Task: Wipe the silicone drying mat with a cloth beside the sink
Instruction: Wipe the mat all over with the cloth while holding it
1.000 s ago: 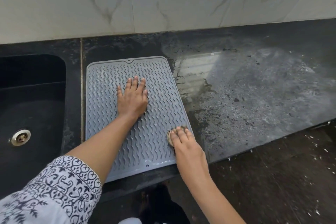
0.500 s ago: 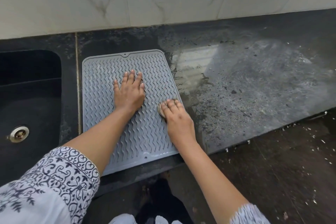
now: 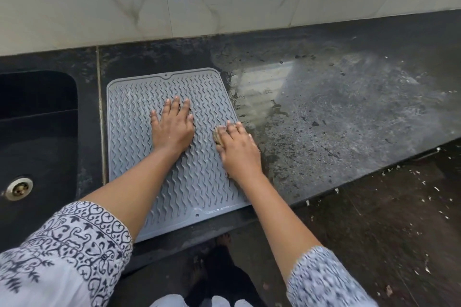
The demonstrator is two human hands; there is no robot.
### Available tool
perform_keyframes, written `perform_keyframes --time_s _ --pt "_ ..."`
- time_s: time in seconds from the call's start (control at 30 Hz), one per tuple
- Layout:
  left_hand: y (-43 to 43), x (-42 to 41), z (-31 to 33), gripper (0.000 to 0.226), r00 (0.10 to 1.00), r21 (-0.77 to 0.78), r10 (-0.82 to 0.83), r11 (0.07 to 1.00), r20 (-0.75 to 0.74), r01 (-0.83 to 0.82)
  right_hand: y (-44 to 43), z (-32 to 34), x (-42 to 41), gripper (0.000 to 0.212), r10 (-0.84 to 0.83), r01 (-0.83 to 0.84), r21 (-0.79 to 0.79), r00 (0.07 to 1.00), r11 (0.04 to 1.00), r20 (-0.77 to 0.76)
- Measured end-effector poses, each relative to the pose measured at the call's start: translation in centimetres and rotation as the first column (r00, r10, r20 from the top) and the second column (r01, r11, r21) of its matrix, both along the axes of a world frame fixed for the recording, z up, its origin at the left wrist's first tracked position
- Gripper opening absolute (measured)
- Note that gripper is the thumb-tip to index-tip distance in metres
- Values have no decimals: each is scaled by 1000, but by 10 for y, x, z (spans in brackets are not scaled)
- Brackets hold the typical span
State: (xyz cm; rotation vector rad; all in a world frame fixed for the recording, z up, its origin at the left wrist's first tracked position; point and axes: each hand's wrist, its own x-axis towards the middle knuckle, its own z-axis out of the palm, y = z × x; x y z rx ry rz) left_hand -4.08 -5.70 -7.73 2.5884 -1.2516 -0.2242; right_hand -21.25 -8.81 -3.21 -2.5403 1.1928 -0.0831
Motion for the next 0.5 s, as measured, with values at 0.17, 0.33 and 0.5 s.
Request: perform_keyframes --time_s 0.17,0.33,0.5 --pt "1 -1 -1 53 1000 9 1 1000 -12 -1 14 -11 -18 49 58 -64 -124 997 990 -46" --pt "2 -2 2 53 1000 5 -7 1000 -11 7 60 12 -62 44 142 -158 -35 951 987 -275" --pt "1 -2 2 53 1000 3 -10 1000 -8 10 30 53 -55 27 33 3 174 978 985 -204"
